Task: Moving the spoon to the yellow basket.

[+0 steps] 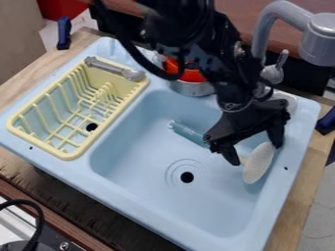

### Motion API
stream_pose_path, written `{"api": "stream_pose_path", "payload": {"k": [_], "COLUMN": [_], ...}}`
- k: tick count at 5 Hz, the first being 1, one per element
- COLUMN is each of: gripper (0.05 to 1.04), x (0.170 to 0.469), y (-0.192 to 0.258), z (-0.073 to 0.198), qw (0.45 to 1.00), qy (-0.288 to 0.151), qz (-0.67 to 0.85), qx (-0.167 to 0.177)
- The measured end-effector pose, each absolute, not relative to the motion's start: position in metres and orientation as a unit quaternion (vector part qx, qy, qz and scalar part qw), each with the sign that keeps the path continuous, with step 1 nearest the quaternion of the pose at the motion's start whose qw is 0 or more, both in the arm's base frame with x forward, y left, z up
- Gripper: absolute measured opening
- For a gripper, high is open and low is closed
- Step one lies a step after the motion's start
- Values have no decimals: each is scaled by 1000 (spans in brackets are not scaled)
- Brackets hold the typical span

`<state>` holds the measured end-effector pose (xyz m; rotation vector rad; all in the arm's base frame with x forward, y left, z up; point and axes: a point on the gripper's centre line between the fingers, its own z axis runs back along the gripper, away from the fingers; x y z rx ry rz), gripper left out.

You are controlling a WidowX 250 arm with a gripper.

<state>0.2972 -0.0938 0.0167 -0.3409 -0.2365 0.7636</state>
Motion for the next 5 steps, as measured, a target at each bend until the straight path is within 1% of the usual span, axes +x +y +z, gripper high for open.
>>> {"api": "stream_pose_path", "payload": {"k": [2,3,4,5], "gripper": [984,882,596,341], "x": [296,292,290,286], "y": [-95,-96,-96,-95], "z": [3,2,1,1], "qw": [910,910,911,908], "qy": [-117,-111,-112,-103], "qz": [379,385,384,397], "qx": [-123,-108,-98,-85]}}
